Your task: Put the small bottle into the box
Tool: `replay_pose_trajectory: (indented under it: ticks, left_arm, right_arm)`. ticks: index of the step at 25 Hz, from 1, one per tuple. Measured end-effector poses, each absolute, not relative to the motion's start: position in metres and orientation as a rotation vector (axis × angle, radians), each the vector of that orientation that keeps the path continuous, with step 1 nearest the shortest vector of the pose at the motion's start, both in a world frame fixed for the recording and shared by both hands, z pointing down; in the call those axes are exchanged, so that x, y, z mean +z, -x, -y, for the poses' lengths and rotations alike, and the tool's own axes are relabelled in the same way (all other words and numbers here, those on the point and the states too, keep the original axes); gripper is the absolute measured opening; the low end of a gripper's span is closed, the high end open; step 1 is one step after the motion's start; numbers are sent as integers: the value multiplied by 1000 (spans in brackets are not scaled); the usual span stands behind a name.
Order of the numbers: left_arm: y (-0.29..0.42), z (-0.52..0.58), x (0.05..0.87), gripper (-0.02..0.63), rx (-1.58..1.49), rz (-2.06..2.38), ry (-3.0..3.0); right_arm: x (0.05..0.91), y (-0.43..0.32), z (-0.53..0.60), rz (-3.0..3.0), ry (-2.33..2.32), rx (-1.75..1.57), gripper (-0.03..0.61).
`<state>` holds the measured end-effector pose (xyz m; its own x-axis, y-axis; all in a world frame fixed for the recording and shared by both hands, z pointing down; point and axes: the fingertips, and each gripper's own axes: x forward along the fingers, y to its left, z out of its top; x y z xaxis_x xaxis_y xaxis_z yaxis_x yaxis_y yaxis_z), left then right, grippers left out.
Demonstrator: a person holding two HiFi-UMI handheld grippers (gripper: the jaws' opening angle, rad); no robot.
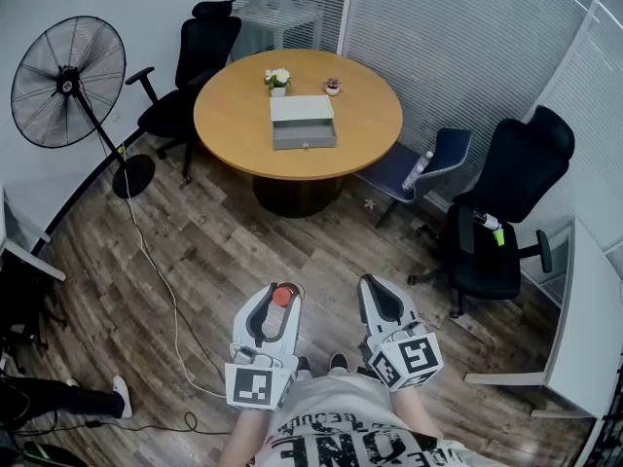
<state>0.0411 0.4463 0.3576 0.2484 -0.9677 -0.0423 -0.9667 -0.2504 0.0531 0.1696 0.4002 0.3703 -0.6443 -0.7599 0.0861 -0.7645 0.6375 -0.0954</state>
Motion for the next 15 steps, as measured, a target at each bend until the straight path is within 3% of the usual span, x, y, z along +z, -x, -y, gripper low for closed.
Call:
replay_pose_trajectory:
  ticks: [15]
  left_arm:
    - [-19, -437, 359, 147, -85, 1931, -2471]
  right_arm:
    - [370, -149, -394, 2801, -1289, 172, 25]
